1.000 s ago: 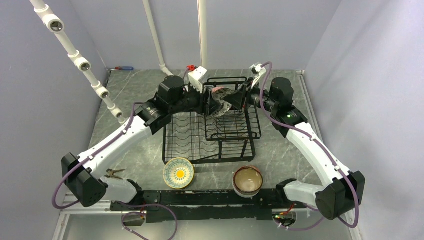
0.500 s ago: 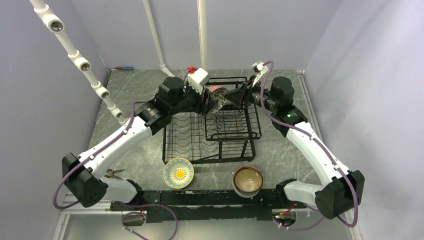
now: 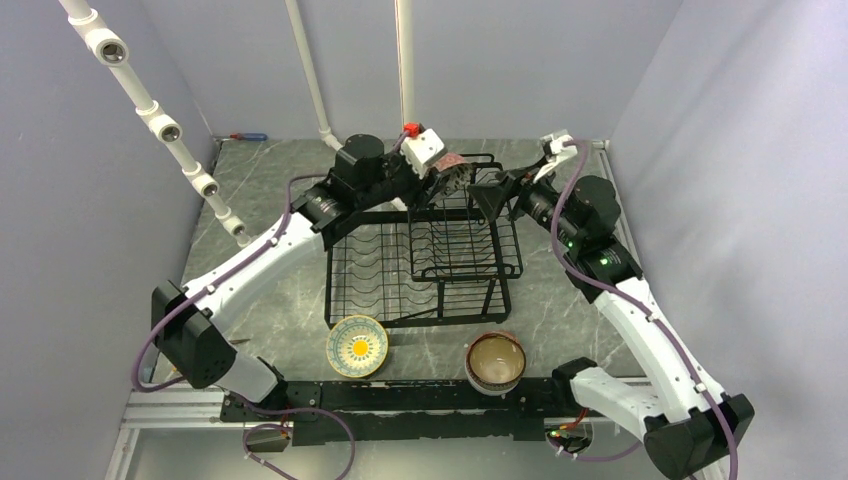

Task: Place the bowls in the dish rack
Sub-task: Place the bowl in the dish rack.

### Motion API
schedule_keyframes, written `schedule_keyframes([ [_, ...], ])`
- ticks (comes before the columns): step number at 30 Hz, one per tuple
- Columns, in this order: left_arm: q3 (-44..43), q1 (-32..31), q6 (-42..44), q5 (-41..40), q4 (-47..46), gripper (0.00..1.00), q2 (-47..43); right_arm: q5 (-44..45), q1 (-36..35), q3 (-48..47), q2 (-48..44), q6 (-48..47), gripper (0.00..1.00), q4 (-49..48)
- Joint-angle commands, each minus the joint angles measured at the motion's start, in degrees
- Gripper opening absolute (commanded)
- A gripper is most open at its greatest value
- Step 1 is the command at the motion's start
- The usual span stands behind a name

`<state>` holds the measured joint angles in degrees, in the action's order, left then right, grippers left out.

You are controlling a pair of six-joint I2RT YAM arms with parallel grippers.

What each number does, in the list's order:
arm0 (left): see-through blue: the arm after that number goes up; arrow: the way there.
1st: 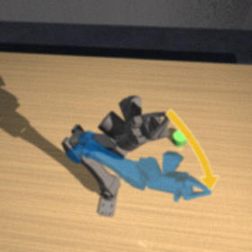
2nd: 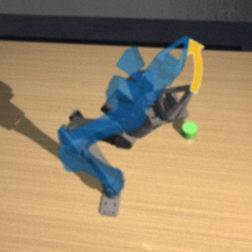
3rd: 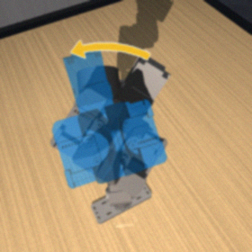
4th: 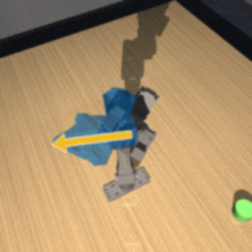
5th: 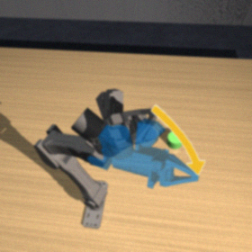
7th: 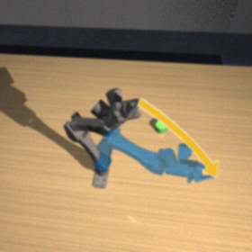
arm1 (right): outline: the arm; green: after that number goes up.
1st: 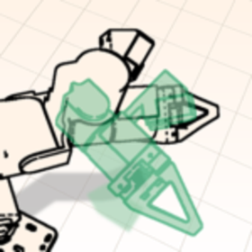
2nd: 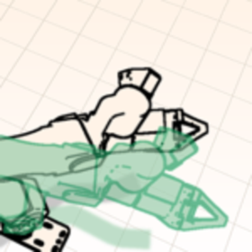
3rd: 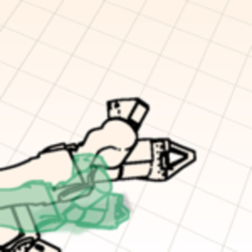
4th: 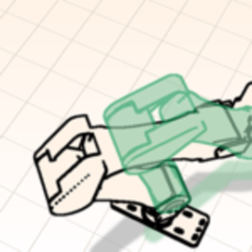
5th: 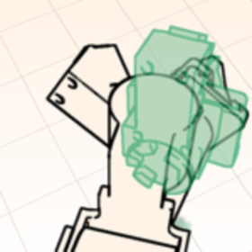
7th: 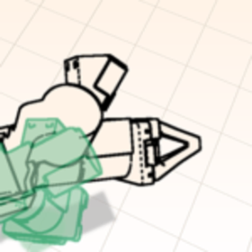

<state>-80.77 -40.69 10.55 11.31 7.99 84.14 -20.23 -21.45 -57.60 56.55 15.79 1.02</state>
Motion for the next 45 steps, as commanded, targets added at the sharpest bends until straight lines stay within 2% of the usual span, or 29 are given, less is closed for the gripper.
schedule_keyframes([
  [1,-4.8,-0.1,6.8,2.0,-7.3,0.03,1.8,8.5,0.3,1.1,-2.4,-0.7,0.79,1.0],
  [8,-6.2,-0.1,12.6,4.6,-10.7,0.03,5.5,16.9,0.8,3.2,-5.4,-0.6,0.85,3.0],
  [14,-5.4,0.0,20.5,6.7,-12.8,0.03,6.8,18.3,1.1,4.4,-8.0,-1.0,0.91,3.4],
  [18,-2.2,-0.1,29.7,9.2,-15.0,0.03,6.3,15.7,1.4,4.6,-8.5,-0.4,0.92,3.9],
  [24,6.4,-0.1,47.2,11.6,-26.8,0.03,4.9,7.8,3.6,5.1,-7.3,3.6,0.93,3.0],
  [30,4.1,0.1,64.0,13.0,-18.9,0.03,6.2,-1.9,7.1,5.4,-5.3,8.0,0.93,-0.1],
  [37,0.8,0.5,69.2,16.4,-14.7,0.03,7.3,-4.4,8.3,5.5,-5.0,8.6,0.93,-0.6],
  [42,1.3,0.5,68.4,17.8,-17.8,0.03,6.8,-6.9,8.4,5.2,-4.4,7.5,0.93,-0.8],
  [45,2.8,0.9,66.5,19.5,-20.6,0.03,5.1,-12.0,8.8,5.2,-3.4,8.2,0.93,-4.9],
])
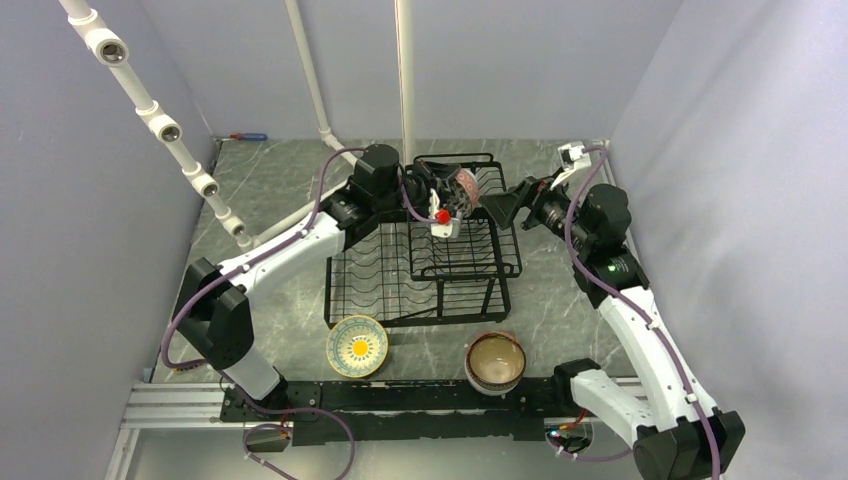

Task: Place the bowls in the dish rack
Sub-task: Place the bowl in the dish rack.

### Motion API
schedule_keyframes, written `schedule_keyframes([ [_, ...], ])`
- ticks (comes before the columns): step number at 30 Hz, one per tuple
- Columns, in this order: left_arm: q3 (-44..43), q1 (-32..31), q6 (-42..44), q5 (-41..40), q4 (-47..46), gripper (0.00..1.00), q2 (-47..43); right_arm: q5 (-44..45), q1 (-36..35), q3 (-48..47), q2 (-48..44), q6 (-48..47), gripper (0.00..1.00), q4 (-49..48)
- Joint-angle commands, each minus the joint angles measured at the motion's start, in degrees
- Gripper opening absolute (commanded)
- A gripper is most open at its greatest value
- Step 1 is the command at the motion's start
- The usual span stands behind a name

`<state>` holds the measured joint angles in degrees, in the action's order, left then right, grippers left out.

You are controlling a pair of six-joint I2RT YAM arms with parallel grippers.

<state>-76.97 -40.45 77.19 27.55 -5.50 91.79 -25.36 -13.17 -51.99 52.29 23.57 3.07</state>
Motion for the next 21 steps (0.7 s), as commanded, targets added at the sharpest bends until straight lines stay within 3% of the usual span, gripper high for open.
schedule_keyframes([
  [1,-0.6,1.0,-0.6,4.3,-7.4,0.03,-3.0,-8.5,0.5,-0.4,1.3,0.8,0.93,-8.2],
  [7,1.0,2.6,8.4,7.5,-1.5,0.03,-5.6,-15.4,0.5,-0.6,5.7,1.1,0.94,-12.0],
  [21,6.7,4.4,4.7,8.3,-4.8,0.04,-7.0,-22.9,0.4,-4.7,15.4,3.0,0.88,-15.9],
])
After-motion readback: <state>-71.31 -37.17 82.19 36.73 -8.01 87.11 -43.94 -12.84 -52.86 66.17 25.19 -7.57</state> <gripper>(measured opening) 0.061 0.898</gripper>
